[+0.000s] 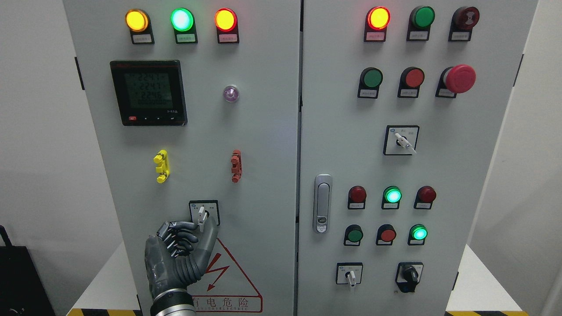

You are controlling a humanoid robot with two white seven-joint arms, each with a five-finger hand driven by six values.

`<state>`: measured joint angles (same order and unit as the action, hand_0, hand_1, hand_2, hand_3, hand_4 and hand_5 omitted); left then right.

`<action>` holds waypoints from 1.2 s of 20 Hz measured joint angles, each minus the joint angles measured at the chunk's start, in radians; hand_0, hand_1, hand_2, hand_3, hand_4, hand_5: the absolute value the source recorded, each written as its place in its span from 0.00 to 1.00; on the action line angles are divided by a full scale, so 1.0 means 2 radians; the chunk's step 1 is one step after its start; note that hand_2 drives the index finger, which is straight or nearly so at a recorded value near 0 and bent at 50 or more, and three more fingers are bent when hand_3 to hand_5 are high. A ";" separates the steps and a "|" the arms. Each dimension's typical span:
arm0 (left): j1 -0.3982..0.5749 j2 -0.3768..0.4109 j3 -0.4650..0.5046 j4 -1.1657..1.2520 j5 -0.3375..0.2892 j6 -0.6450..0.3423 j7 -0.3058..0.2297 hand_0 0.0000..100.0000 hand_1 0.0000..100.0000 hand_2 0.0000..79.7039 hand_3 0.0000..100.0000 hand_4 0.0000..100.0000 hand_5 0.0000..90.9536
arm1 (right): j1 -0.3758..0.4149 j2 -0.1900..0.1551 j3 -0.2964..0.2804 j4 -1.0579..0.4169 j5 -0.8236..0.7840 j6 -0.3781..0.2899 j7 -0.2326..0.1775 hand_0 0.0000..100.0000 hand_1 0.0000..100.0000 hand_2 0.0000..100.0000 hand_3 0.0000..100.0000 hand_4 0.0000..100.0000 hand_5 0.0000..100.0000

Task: Turn on light switch 1

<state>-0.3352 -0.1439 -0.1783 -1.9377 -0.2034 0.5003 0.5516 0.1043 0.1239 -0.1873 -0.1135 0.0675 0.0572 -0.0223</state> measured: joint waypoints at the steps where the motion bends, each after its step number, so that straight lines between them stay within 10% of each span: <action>1: -0.001 0.000 0.000 0.000 0.000 0.002 0.000 0.12 0.71 0.75 0.84 0.87 0.85 | 0.000 0.000 0.000 0.000 0.000 0.000 0.000 0.00 0.00 0.00 0.00 0.00 0.00; 24: -0.006 -0.001 0.001 0.000 0.014 0.006 0.000 0.13 0.68 0.73 0.84 0.87 0.86 | 0.000 0.000 0.000 0.000 0.000 0.000 0.000 0.00 0.00 0.00 0.00 0.00 0.00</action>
<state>-0.3477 -0.1456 -0.1766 -1.9374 -0.1751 0.5120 0.5507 0.1043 0.1239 -0.1875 -0.1135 0.0675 0.0572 -0.0223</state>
